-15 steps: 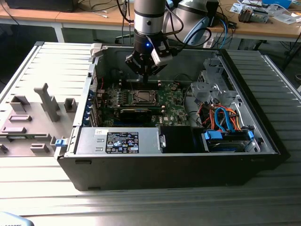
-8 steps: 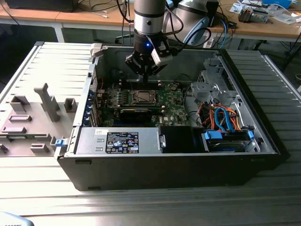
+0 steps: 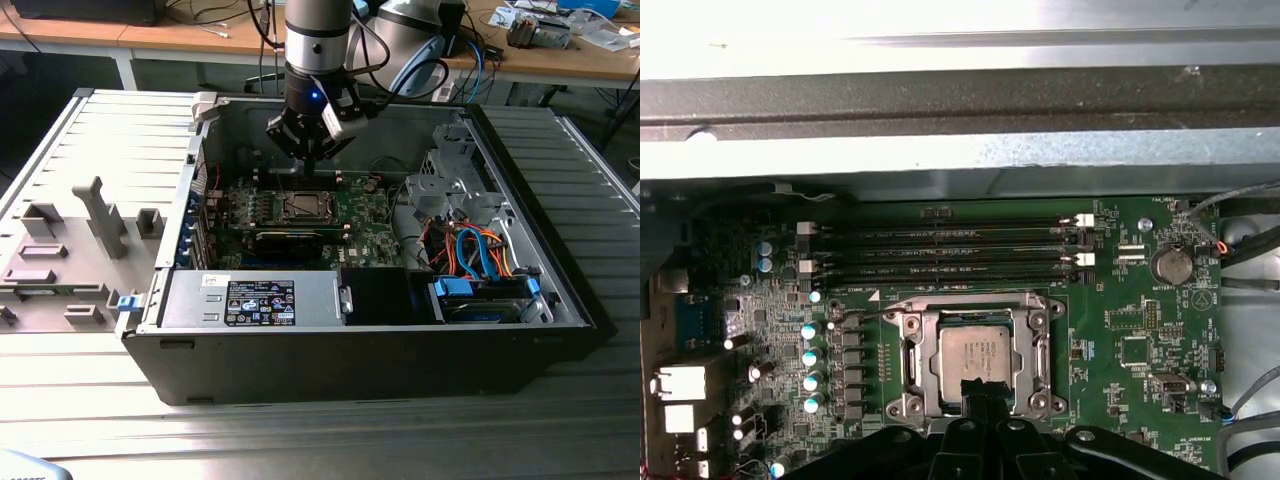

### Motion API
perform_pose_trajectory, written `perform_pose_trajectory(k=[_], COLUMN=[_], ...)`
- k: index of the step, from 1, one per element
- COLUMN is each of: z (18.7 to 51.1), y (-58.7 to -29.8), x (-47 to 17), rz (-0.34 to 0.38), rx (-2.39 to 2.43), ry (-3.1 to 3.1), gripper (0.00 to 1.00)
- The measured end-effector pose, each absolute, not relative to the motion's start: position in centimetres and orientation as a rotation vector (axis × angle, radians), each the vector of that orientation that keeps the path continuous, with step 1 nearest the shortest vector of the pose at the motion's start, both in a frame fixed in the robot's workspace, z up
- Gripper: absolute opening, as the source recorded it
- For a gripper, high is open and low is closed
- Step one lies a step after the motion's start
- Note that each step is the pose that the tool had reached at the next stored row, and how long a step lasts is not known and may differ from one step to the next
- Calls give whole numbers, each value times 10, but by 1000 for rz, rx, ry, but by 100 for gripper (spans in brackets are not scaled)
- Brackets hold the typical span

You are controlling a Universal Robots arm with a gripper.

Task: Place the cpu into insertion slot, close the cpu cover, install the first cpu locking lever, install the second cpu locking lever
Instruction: 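Install the first cpu locking lever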

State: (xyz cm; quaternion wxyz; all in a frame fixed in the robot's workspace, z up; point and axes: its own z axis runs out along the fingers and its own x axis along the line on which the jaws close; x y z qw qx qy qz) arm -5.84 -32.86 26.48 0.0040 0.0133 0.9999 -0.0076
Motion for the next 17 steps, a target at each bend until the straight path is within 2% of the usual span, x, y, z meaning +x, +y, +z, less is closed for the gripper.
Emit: perform_pose_trajectory(k=[17], z=[265], y=[-329], x=[-58], rz=[-24], rx=[-1], ry=[3133], gripper=[11])
